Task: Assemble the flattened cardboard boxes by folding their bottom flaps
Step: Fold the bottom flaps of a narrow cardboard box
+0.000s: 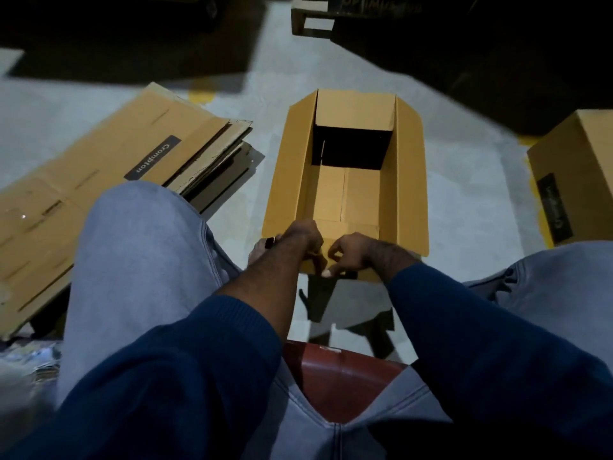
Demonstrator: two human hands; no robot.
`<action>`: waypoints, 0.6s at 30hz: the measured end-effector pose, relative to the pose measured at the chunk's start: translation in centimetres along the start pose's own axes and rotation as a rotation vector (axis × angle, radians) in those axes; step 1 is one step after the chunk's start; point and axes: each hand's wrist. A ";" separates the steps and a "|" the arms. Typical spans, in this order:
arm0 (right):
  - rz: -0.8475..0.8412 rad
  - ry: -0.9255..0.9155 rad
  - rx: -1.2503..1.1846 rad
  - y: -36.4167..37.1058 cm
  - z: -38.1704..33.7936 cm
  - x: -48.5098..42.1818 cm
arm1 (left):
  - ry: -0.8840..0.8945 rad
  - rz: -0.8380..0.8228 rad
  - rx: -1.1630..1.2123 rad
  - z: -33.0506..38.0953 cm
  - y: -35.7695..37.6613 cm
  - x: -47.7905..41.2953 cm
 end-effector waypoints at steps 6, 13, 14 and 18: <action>0.299 -0.008 0.020 2.2 3.3 -3.1 | 0.172 0.198 -0.084 -0.3 3.9 -2.1; 0.554 -0.055 0.009 0.9 6.2 -6.8 | 0.271 0.200 -0.115 -0.6 5.3 -5.8; 0.553 -0.052 -0.005 0.7 6.4 -7.1 | 0.270 0.189 -0.124 -0.5 5.2 -6.1; 0.532 -0.044 0.074 0.6 6.3 -7.6 | 0.209 0.183 -0.137 0.0 5.0 -7.1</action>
Point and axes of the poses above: each hand's wrist, its own x-axis away from the middle knuckle, its own y-axis out of the palm, z = x × y, and after that the axes turned 14 degrees about -x, right-handed
